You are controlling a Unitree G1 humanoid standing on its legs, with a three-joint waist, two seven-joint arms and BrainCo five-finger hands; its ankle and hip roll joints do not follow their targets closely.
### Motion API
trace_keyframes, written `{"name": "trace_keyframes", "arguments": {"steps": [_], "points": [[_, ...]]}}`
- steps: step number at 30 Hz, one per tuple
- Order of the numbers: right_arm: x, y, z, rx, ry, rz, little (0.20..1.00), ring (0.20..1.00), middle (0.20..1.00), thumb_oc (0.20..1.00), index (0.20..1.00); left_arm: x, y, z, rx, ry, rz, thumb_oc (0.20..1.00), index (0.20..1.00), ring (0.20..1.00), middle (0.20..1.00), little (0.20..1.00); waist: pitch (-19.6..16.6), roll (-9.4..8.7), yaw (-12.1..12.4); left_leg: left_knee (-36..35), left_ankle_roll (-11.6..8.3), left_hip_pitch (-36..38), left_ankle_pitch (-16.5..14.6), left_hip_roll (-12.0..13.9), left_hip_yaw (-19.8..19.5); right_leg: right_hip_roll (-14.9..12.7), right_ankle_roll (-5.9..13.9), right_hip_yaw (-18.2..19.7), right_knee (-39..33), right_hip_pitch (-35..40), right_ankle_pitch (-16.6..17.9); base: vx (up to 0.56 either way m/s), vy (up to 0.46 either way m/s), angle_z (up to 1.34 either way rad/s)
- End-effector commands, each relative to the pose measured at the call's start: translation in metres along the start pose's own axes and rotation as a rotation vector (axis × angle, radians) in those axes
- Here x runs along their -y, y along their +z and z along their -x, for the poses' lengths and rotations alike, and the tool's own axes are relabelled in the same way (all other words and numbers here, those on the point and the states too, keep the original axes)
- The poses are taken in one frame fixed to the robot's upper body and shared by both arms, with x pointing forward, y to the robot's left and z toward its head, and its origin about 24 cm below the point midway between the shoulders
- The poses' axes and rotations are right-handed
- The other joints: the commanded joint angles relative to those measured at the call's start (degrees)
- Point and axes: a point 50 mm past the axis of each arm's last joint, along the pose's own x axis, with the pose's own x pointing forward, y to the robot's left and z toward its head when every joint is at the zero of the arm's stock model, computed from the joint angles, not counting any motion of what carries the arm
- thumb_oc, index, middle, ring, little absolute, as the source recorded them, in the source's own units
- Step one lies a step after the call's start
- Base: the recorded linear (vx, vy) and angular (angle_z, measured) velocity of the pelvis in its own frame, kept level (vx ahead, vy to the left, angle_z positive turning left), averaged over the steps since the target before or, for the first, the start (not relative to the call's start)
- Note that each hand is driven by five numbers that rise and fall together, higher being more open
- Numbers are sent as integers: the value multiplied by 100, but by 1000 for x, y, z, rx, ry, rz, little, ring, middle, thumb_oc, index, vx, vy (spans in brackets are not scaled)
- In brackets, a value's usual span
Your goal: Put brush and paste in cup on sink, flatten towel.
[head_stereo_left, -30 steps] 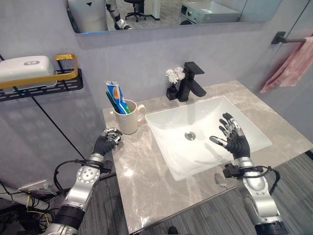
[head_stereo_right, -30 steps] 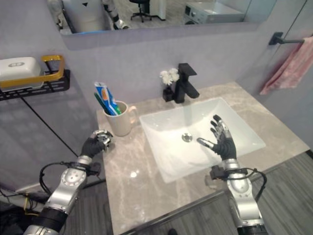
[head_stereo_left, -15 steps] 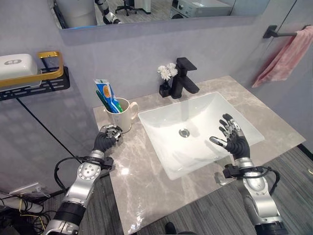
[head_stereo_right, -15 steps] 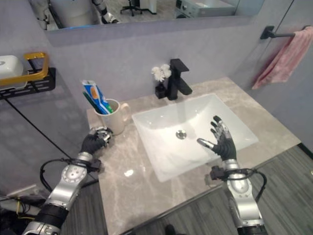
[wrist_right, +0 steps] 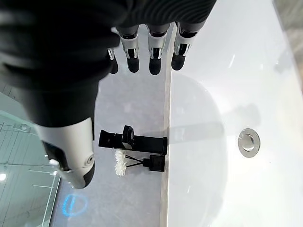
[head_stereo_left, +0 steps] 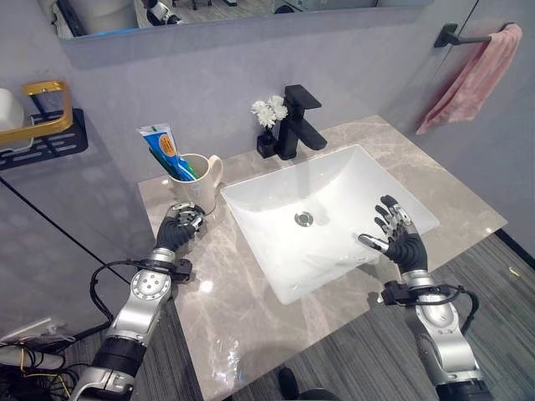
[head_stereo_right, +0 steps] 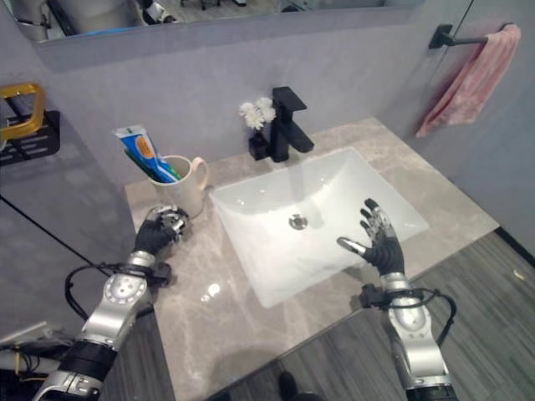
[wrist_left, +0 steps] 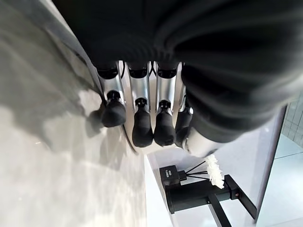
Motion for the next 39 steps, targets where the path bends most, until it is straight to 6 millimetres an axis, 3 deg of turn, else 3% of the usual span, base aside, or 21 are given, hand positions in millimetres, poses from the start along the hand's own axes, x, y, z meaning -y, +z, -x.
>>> {"name": "trace_keyframes", "arguments": {"steps": [1, 16, 28, 39], "points": [[10, 22, -10, 119, -25, -17, 1000, 1000, 1000, 1000, 1000, -22, 16, -19, 67, 56, -72, 200, 200, 200, 200, 200, 31, -130, -13, 246, -52, 239, -959, 108, -305, -293, 406, -362, 56, -36, -450, 0, 0, 0], [13, 24, -11, 130, -24, -8, 1000, 1000, 1000, 1000, 1000, -40, 25, -30, 74, 88, -149, 200, 200, 200, 200, 200, 123, -121, -65, 225, -77, 79, -897, 101, -366, -313, 418, -445, 52, -174, -424, 1, 2, -1], [14, 27, -12, 144, -23, -6, 1000, 1000, 1000, 1000, 1000, -55, 47, -46, 131, 127, -199, 200, 200, 200, 200, 200, 216, -125, -142, 226, -111, -40, -850, 130, -364, -284, 408, -451, 59, -313, -404, 0, 0, 0], [16, 26, -10, 139, -24, 2, 1000, 1000, 1000, 1000, 1000, -56, 54, -53, 147, 135, -200, 200, 200, 200, 200, 200, 214, -127, -218, 194, -129, -39, -846, 155, -352, -272, 399, -440, 49, -350, -413, 0, 0, 0]]}}
